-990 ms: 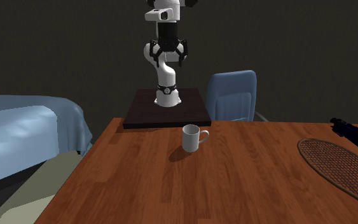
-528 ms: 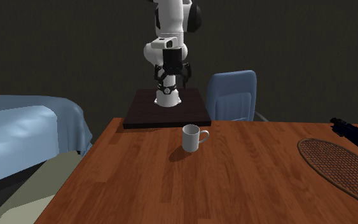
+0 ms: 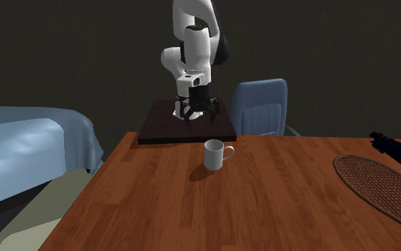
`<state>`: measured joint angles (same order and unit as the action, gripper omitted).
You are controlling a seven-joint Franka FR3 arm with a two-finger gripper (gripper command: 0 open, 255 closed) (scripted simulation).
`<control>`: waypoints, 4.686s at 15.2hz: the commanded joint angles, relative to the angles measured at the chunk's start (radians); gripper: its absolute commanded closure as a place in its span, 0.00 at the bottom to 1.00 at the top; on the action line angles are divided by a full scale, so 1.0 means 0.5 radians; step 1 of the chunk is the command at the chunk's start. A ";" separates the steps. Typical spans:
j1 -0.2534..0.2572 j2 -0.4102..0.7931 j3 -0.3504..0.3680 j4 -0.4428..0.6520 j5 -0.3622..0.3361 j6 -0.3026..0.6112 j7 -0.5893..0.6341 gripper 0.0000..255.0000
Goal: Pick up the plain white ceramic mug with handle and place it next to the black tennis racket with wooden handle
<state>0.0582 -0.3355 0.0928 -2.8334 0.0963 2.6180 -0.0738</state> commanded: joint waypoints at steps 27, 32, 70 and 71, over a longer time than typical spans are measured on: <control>0.035 0.932 0.023 0.147 -0.038 0.883 0.052 1.00; 0.031 0.894 0.028 0.142 -0.033 0.850 0.049 1.00; 0.107 0.074 0.225 0.449 -0.006 -0.265 0.338 1.00; 0.119 0.113 0.265 0.489 -0.015 -0.265 0.398 1.00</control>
<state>0.1136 -0.3054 0.2069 -2.6159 0.0938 2.4855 0.0961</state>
